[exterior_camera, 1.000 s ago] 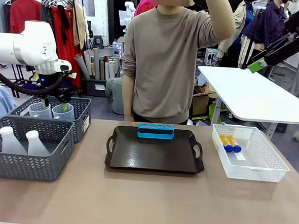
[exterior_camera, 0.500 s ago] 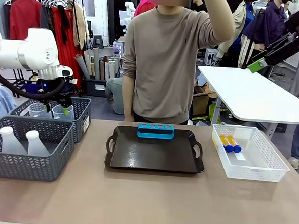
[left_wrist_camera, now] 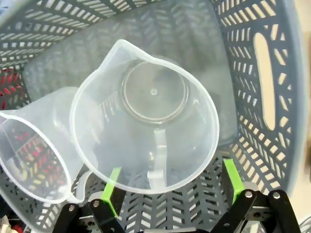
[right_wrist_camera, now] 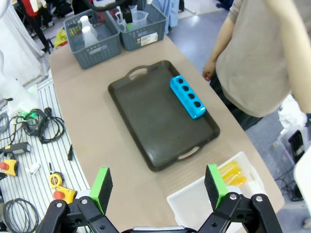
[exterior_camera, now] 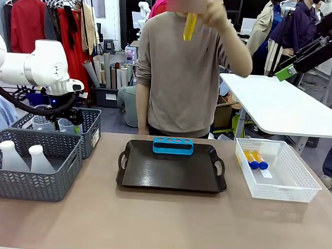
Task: Prepare the laboratory tools.
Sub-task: Pick up one Large Measuring Cup and place it on the Handle tray.
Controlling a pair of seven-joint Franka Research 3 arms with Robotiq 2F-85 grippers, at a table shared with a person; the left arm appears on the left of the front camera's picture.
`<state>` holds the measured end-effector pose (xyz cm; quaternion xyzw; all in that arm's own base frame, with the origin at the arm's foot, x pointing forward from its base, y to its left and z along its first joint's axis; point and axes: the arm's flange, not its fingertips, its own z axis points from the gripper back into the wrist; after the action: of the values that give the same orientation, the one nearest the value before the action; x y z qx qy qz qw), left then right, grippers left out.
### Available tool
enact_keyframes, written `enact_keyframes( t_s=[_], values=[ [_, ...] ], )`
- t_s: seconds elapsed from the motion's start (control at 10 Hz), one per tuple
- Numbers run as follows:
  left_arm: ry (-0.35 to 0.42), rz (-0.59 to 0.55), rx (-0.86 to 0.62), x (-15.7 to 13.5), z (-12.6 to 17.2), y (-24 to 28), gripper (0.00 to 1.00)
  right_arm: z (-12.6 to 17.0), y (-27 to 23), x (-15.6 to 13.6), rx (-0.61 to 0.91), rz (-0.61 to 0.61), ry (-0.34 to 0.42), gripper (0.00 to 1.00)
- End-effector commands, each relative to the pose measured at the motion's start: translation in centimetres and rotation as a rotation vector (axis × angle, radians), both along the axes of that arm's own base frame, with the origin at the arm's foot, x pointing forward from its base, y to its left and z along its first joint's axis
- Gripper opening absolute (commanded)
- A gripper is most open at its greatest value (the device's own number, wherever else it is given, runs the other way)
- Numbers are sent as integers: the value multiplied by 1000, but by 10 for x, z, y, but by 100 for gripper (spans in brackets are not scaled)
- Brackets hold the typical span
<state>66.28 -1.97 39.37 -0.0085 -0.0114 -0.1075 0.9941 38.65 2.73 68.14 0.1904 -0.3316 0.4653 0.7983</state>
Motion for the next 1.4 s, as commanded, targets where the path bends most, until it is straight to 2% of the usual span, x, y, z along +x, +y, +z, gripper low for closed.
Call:
enact_keyframes(
  t_s=[0.0, 0.1, 0.2, 0.6, 0.7, 1.0, 1.3],
  values=[
    [-23, 43, 16, -8, -10, 0, 100, 1, 0, 2, 20, 20, -11, 100],
    [-48, 55, 23, -10, -9, 1, 100, 1, 0, 2, 20, 20, -11, 100],
    [-59, 50, 52, -9, -9, 6, 85, 1, 0, 2, 20, 20, -11, 100],
    [-61, 68, 65, -10, -7, 9, 8, 1, 0, 2, 20, 20, -11, 100],
    [-62, 69, 68, -10, -7, 10, 0, 1, 0, 2, 20, 20, -11, 100],
    [-58, 69, 85, -13, -3, 9, 0, 1, 0, 2, 20, 20, -11, 100],
    [-84, 38, 105, -19, 22, 9, 0, 1, 0, 2, 20, 20, -11, 100]
  ],
)
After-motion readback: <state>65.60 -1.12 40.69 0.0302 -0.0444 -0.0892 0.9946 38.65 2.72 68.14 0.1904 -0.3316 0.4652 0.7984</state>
